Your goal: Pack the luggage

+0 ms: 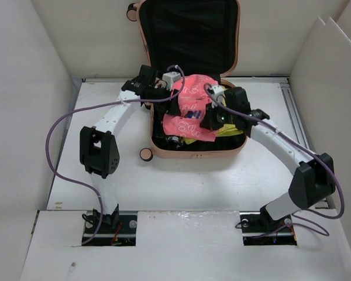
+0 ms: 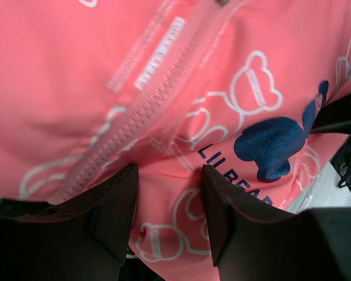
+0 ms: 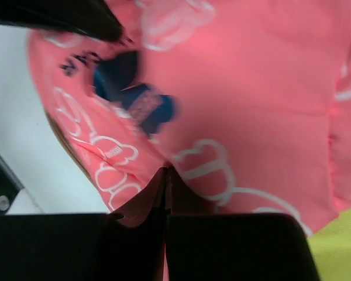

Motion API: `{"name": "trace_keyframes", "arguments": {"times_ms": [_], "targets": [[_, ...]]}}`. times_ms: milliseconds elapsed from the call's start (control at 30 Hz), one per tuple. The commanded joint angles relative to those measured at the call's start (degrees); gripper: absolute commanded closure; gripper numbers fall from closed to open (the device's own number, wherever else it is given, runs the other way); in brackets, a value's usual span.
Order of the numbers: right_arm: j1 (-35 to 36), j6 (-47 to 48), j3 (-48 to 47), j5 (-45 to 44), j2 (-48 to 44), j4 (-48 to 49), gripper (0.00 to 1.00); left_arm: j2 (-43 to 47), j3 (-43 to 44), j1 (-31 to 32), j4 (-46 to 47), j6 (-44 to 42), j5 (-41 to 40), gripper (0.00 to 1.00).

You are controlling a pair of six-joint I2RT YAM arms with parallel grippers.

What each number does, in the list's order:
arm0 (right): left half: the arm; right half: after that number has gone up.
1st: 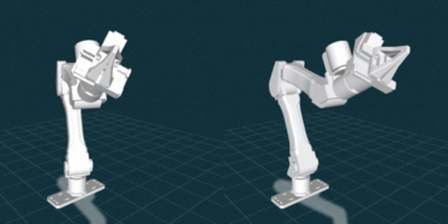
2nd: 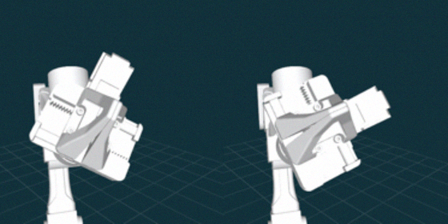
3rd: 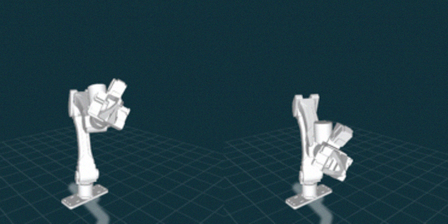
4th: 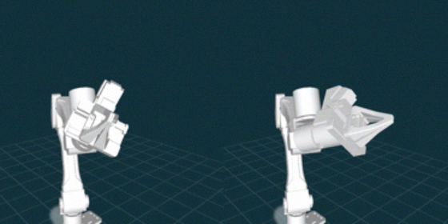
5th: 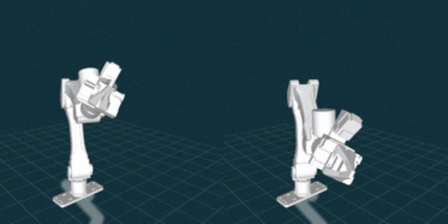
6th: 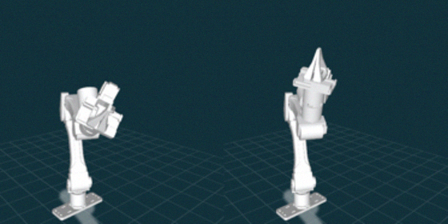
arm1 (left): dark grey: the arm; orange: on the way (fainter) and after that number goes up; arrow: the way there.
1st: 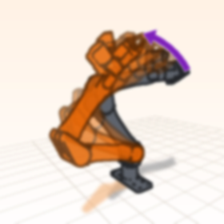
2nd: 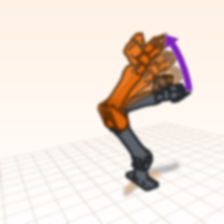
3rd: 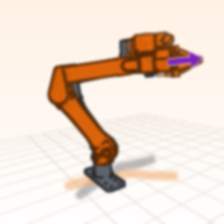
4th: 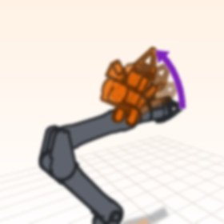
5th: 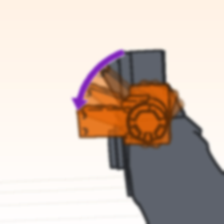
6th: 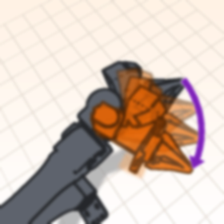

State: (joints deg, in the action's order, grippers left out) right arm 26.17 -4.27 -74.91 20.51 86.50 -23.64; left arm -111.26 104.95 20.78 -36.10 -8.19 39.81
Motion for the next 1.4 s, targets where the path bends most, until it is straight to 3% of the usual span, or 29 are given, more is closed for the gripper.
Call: {"name": "trace_keyframes", "arguments": {"times_ms": [0,167,300,433,533,667,833,1000,1167,1367], "targets": [[-3.31,-6.54,7.49,5.67,2.44,9.91,1.0,1.66,-6.58,-0.12,0.76,-1.31,-3.5,0.57],[-4.55,-6.45,8.92,5.68,4.47,10.63,1.0,2.19,-10.46,-0.12,3.4,-0.78,-4.04,0.56],[-5.7,-2.33,1.63,4.98,3.94,5.63,0.98,2.19,-5.74,-0.65,2.88,-0.25,-4.04,0.44],[-7.71,2.16,-9.7,4.98,3.94,-3.32,0.74,2.19,2.77,-2.66,0.51,-0.25,-3.25,0.26],[-10.26,3.92,-18.67,4.98,4.64,-5.97,0.5,0.87,11.55,-3.98,-1.78,0.28,-2.63,0.17],[-15.09,5.85,-29.56,4.45,9.64,-8.0,0.21,-0.36,17.57,-5.47,1.19,4.47,-4.22,0.12],[-20.27,9.8,-47.92,-1.17,20.88,-9.94,0.14,-0.36,16.88,-9.51,15.84,13.77,-10.62,0.09],[-23.01,9.81,-61.83,-4.07,32.58,0.67,0.13,-7.46,23.08,-14.26,22.99,23.56,-16.16,0.07],[-23.62,9.81,-62.54,-5.75,38.65,21.82,0.09,-13.97,25.3,-14.8,32.74,20.06,-19.95,0.05],[-23.62,5.43,-65.71,-7.15,49.63,37.42,0.08,-17.4,25.84,-14.8,40.31,19.44,-17.32,0.03]]}}
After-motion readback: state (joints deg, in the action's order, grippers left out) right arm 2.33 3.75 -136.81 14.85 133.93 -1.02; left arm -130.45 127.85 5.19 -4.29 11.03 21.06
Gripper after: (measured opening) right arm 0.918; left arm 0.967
